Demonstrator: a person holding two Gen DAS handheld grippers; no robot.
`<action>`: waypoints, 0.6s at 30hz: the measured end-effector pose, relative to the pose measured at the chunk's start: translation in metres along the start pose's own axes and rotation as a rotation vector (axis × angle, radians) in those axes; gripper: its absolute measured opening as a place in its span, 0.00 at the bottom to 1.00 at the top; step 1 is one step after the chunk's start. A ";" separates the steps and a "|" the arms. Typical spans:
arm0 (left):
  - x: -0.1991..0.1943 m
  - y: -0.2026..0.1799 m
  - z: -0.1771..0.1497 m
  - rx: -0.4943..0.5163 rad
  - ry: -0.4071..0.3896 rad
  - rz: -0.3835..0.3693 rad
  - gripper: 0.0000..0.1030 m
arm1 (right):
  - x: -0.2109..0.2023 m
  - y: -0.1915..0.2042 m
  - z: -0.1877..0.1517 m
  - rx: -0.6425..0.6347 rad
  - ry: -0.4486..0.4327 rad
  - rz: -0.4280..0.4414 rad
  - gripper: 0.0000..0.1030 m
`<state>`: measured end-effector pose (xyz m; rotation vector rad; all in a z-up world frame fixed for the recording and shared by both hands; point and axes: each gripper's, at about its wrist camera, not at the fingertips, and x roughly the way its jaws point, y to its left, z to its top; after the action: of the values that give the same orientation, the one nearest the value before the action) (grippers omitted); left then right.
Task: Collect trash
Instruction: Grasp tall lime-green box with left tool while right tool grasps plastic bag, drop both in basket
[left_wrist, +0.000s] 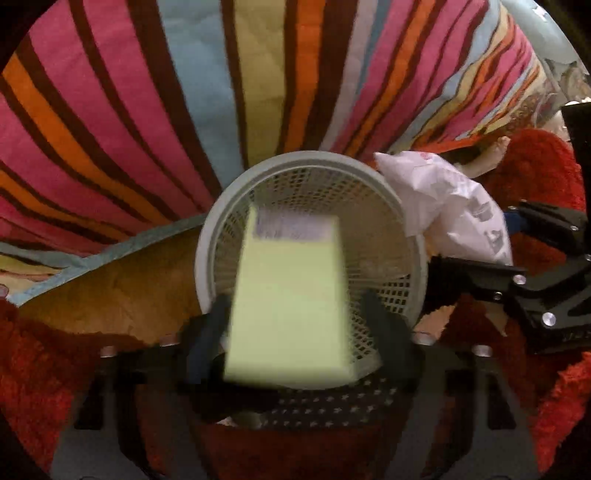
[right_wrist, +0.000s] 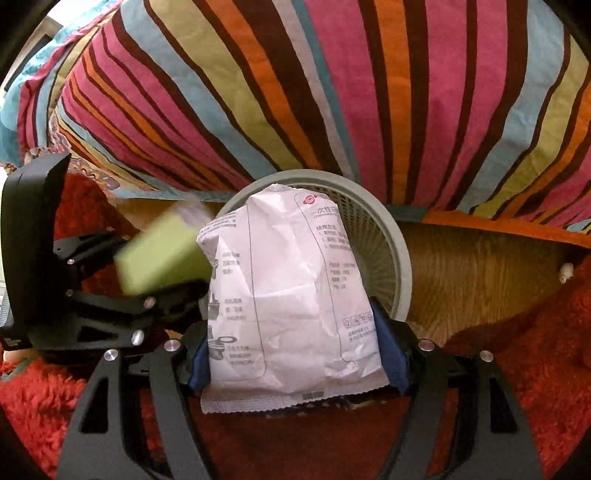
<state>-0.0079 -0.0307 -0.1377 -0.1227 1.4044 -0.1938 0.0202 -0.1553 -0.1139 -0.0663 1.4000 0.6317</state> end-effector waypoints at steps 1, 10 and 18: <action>0.000 0.000 0.001 0.001 0.002 -0.003 0.73 | 0.000 -0.001 -0.001 0.002 0.005 -0.011 0.78; -0.004 0.002 0.002 0.012 -0.024 0.029 0.84 | -0.004 -0.012 -0.007 0.016 -0.014 -0.033 0.84; -0.011 0.009 0.003 -0.020 -0.065 0.037 0.84 | -0.008 -0.015 -0.003 0.027 -0.048 -0.017 0.84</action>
<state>-0.0057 -0.0200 -0.1281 -0.1182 1.3427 -0.1442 0.0236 -0.1717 -0.1120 -0.0414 1.3603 0.5960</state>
